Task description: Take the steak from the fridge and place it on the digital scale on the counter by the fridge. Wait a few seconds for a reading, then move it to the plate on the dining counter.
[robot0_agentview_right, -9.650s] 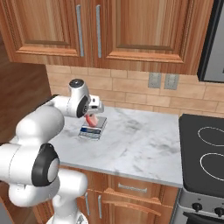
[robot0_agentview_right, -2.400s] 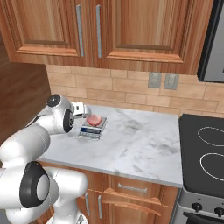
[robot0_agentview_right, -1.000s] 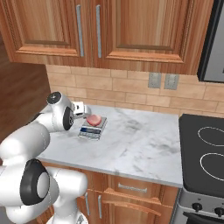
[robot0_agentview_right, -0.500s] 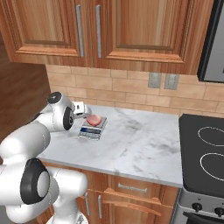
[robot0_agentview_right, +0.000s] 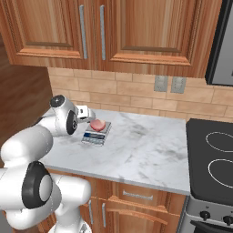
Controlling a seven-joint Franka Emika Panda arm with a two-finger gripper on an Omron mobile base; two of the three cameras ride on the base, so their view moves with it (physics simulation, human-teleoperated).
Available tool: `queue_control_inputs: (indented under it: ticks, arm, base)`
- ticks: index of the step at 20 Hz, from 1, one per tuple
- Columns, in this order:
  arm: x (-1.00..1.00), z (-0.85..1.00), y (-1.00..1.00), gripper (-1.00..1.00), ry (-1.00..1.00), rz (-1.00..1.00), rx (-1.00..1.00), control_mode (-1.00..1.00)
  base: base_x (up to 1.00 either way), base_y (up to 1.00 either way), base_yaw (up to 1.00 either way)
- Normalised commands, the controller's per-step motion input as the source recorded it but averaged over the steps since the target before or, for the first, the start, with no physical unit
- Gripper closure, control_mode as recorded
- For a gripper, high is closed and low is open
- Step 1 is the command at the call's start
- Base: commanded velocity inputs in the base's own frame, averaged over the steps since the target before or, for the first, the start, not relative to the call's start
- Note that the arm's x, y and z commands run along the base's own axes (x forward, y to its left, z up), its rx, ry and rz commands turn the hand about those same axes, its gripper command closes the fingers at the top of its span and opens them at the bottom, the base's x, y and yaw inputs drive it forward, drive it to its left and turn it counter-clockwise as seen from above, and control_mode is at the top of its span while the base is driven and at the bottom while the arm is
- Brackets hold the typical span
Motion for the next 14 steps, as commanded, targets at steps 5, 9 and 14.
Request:
queue_control_inputs:
  ticks: [5,9,14]
  arm:
    - [0.05,0.0,0.0,-1.0,0.01,0.0,0.0,-1.0]
    - [0.01,0.0,0.0,-1.0,0.01,0.0,0.0,-1.0]
    - [0.0,0.0,0.0,-1.0,0.01,0.0,0.0,-1.0]
  base:
    - [0.0,0.0,0.0]
    - [0.0,0.0,0.0]
    - [0.0,0.0,0.0]
